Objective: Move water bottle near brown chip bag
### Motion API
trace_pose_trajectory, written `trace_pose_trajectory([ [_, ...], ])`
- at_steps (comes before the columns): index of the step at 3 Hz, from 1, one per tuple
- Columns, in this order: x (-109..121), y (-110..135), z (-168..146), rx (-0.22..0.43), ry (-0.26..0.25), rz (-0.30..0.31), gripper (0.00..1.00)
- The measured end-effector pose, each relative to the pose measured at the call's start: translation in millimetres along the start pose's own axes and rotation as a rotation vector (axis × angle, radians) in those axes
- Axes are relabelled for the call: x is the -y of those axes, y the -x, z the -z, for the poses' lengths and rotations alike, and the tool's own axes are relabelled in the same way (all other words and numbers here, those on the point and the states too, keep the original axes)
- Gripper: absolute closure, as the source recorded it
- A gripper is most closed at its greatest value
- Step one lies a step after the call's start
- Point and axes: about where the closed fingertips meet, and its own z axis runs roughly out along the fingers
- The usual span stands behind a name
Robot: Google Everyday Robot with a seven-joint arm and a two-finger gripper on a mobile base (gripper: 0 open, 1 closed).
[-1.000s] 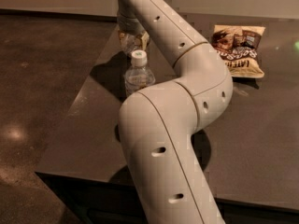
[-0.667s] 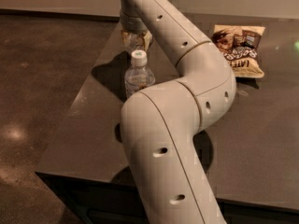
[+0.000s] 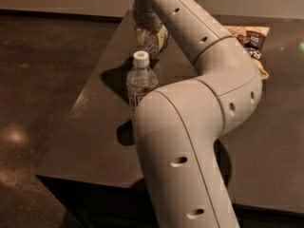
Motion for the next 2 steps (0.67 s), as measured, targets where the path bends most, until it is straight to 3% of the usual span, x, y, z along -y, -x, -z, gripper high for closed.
trace_pose_trajectory([
  [1, -28.1, 1.8, 8.8, 0.037, -0.001, -0.048, 1.00],
  [2, -66.4, 8.5, 11.3, 0.138, -0.041, -0.091, 1.00],
])
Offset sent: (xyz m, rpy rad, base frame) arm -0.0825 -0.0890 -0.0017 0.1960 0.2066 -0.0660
